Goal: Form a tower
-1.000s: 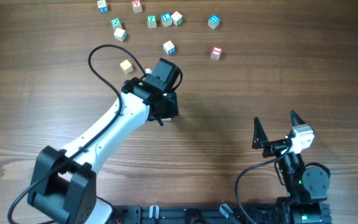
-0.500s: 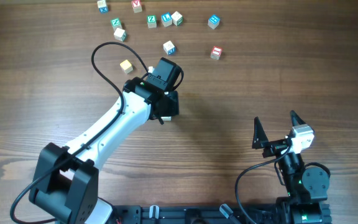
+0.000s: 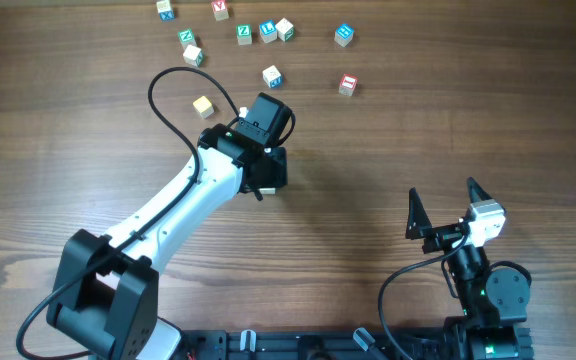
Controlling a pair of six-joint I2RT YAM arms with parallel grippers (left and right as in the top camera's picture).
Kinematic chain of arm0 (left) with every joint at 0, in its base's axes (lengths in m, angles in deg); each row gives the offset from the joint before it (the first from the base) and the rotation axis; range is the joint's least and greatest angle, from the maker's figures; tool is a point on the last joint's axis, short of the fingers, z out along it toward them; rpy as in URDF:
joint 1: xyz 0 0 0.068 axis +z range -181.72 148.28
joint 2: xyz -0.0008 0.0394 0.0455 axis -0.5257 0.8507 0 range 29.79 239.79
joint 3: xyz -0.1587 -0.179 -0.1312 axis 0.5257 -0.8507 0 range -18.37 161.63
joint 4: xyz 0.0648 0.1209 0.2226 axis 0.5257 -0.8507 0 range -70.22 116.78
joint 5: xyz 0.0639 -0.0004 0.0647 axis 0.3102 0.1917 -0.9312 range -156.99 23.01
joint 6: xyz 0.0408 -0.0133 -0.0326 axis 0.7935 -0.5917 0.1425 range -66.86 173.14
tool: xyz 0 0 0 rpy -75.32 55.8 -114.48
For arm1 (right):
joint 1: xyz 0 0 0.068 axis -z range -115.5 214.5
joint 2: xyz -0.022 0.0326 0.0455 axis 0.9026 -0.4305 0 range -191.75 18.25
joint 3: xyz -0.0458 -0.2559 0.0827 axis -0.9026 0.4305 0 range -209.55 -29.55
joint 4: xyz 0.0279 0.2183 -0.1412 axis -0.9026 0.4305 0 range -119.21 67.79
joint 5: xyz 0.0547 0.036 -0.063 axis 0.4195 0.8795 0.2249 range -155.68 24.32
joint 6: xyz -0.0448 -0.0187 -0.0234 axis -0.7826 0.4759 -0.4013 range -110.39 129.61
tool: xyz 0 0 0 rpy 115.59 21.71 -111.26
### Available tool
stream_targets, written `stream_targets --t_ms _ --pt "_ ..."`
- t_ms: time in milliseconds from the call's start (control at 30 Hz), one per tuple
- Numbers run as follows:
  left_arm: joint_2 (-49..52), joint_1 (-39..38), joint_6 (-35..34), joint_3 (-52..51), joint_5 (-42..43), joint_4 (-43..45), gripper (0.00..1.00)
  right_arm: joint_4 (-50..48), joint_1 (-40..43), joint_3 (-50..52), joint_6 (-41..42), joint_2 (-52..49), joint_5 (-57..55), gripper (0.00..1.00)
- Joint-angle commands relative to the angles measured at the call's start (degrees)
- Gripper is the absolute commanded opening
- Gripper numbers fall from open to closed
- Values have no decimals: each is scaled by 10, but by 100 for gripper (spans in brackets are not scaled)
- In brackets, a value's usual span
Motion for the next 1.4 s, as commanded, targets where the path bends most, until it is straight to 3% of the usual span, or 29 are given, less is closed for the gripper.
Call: stream_targets --t_ms 0,67,200,333,600,733,800,967,1233,1367 --pt "5 -2 8 -4 -8 0 40 -2 -1 1 4 5 -7 100" --pt "5 -2 8 -4 -8 0 40 -2 -1 1 4 5 -6 100" --pt "5 -2 10 -4 -8 0 72 -2 -1 1 4 5 -7 100" --pt "23 -2 25 -4 -9 5 79 -2 -1 1 4 5 -6 100" --pt "47 -2 24 -4 -19 5 59 -2 -1 1 4 5 -7 100" --pt "45 -2 24 -3 -19 4 59 -2 -1 1 4 5 -7 100" --pt "42 -2 24 0 -19 5 50 -2 -1 1 4 5 -6 100" --pt "36 -2 24 12 -18 3 41 -2 -1 1 4 5 -6 100" --pt "36 -2 24 12 -14 -15 41 -2 -1 1 4 5 -6 100" --pt "36 -2 24 12 -14 -8 57 -2 -1 1 4 5 -6 100"
